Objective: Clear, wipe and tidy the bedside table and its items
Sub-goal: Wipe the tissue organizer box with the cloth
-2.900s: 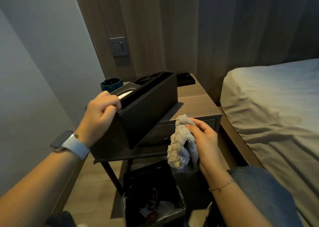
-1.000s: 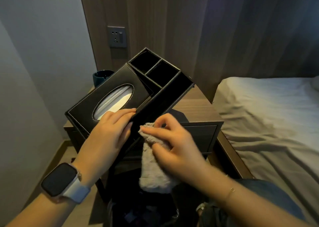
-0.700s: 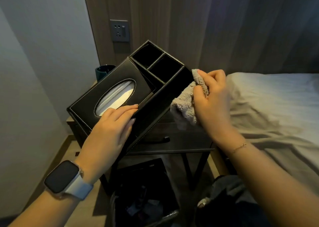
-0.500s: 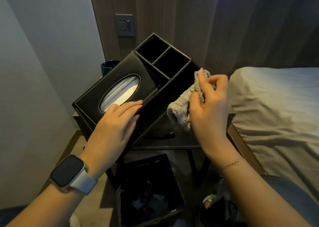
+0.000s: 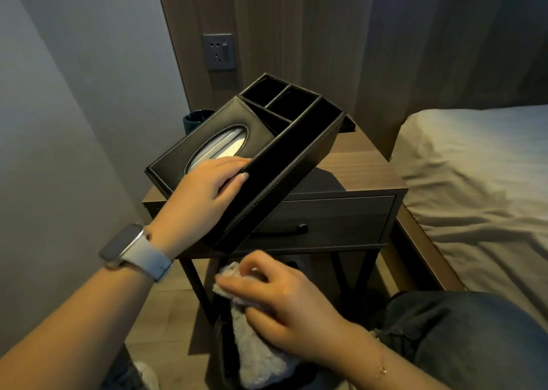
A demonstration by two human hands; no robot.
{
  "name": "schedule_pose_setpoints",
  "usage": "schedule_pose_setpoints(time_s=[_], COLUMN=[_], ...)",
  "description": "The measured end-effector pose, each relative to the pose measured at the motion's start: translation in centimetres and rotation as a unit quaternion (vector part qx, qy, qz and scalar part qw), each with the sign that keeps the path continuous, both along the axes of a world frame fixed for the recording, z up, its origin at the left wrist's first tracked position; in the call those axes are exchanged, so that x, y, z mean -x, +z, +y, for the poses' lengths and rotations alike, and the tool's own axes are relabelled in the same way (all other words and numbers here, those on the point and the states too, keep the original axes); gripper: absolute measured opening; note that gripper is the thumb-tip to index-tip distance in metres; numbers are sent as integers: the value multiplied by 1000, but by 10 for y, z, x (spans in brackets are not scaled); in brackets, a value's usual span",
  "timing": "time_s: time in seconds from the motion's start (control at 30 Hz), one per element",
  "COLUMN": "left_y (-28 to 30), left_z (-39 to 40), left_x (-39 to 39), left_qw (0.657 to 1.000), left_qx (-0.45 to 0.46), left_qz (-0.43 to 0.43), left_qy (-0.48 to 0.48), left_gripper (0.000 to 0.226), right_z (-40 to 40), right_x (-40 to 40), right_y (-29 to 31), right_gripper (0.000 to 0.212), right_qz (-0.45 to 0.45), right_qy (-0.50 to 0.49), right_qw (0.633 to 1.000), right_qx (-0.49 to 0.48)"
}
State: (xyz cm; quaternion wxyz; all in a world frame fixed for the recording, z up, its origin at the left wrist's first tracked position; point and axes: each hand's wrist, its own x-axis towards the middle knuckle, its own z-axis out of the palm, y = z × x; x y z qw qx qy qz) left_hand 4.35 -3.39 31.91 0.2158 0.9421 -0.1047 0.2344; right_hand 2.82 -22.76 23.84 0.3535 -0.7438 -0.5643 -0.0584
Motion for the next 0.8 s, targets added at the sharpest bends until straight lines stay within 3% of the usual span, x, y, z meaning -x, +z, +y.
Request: schedule_pose_setpoints(time_s=[0.1,0.27,0.47,0.57,0.63,0.73,0.8], left_y=[23,55,63,63,64,63,63], left_z=[5,11,10,11,13,17,20], left_x=[-16,-41,-54,-61,-67,-72,-72], left_qw=[998,987,977,977,977,978,978], left_qx=[-35,-21,20,13,11,-2,-10], left_qz=[43,158,207,204,202,199,199], left_qy=[11,37,48,62,71,69,55], left_gripper=[31,29,30,30,30,32,32], right_z=[-19,-48,-3,45,69,86,83], right_x=[-29,-92,-165,-153,-115,-50,-27], right_y=[-9,11,44,33,17,-16,-27], right_gripper=[46,43,39,39,37,35,34], right_qz=[54,157,259,271,264,255,302], right_qy=[-102,-300,-355,-376,-368,-309,-251], right_qw=[984,891,803,773,773,816,839], right_qx=[-136,-303,-402,-434,-444,-416,-376])
